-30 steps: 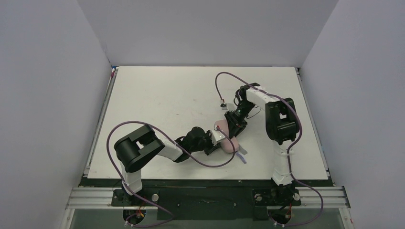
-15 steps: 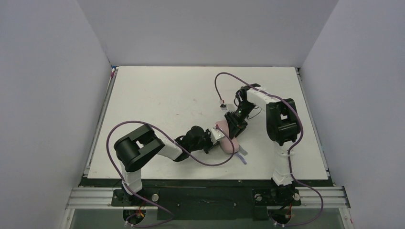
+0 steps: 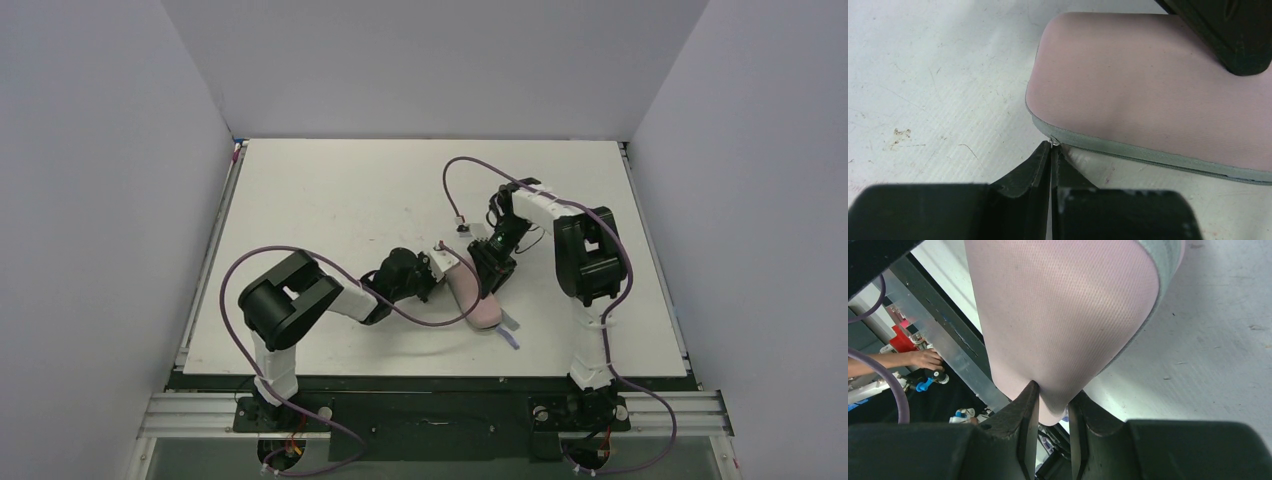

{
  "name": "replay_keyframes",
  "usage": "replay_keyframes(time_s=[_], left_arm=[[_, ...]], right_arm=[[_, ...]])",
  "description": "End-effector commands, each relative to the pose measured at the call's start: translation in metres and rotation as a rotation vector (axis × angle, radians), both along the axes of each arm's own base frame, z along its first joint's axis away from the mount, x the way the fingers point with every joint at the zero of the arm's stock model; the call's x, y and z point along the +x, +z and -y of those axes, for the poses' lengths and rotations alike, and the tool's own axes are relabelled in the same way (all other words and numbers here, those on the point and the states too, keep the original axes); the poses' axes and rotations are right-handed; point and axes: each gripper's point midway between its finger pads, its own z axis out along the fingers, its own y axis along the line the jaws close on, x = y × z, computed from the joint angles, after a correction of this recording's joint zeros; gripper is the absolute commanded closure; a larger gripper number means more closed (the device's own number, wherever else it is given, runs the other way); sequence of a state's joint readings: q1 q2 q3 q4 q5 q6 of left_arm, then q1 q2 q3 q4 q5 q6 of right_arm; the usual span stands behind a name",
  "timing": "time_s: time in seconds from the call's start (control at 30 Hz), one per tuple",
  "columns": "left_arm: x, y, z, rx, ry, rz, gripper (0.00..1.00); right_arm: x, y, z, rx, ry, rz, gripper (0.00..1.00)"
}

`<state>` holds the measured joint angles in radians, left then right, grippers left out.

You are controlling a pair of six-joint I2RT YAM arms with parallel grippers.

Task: Open the umbrella

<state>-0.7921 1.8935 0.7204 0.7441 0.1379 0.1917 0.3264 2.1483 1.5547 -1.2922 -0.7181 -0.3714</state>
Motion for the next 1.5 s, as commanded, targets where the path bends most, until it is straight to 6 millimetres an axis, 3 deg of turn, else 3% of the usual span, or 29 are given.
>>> replay_keyframes(time_s=[0.0, 0.13, 0.23, 0.3, 0.33, 0.37, 0.4, 0.5, 0.6, 0.73, 0.87, 1.13, 1.23, 1.3, 1.37, 1.47], left_arm=[[0.015, 0.002, -0.006, 0.014, 0.039, 0.028, 1.0], [0.008, 0.003, -0.006, 0.024, 0.003, 0.044, 1.0], [-0.005, 0.002, -0.004, 0.036, -0.028, 0.054, 1.0], [-0.012, 0.001, -0.002, 0.032, -0.032, 0.042, 1.0], [-0.016, 0.001, 0.0, 0.027, -0.035, 0.028, 1.0], [-0.019, 0.0, -0.001, 0.028, -0.034, 0.02, 1.0], [-0.023, 0.0, 0.002, 0.022, -0.039, 0.011, 1.0], [-0.036, -0.003, 0.007, 0.023, -0.055, -0.004, 1.0], [-0.042, -0.001, 0.014, 0.008, -0.053, -0.018, 1.0], [-0.045, 0.002, 0.024, -0.009, -0.036, -0.035, 1.0], [-0.042, -0.003, 0.028, -0.003, 0.003, -0.073, 1.0], [-0.044, -0.009, 0.028, 0.015, -0.005, -0.075, 1.0], [-0.042, -0.007, 0.03, 0.012, -0.006, -0.066, 1.0], [-0.04, -0.006, 0.031, 0.013, -0.002, -0.061, 1.0], [-0.039, -0.005, 0.03, 0.016, 0.004, -0.057, 1.0], [-0.041, -0.007, 0.023, 0.031, 0.015, -0.064, 1.0]], right_arm=[[0.026, -0.033, 0.031, -0.146, 0.164, 0.176, 1.0], [0.044, -0.027, 0.031, -0.166, 0.213, 0.231, 0.99], [0.085, -0.01, 0.027, -0.205, 0.139, 0.337, 0.87], [0.112, 0.011, 0.022, -0.199, 0.051, 0.405, 0.73], [0.12, 0.018, 0.02, -0.196, 0.024, 0.427, 0.59], [0.133, 0.035, 0.019, -0.186, -0.033, 0.466, 0.54], [0.14, 0.045, 0.018, -0.174, -0.063, 0.491, 0.43], [0.142, 0.068, 0.029, -0.17, -0.198, 0.498, 0.38], [0.123, 0.068, 0.048, -0.17, -0.33, 0.441, 0.37], [0.09, 0.053, 0.073, -0.201, -0.5, 0.32, 0.37], [0.067, 0.039, 0.069, -0.187, -0.586, 0.246, 0.37], [0.096, 0.028, 0.035, -0.054, -0.687, 0.225, 0.36], [0.091, 0.019, 0.022, -0.042, -0.667, 0.194, 0.38], [0.086, 0.011, 0.02, -0.051, -0.657, 0.173, 0.5], [0.082, 0.001, 0.028, -0.09, -0.656, 0.169, 0.74], [0.082, -0.014, 0.054, -0.215, -0.647, 0.192, 0.97]])
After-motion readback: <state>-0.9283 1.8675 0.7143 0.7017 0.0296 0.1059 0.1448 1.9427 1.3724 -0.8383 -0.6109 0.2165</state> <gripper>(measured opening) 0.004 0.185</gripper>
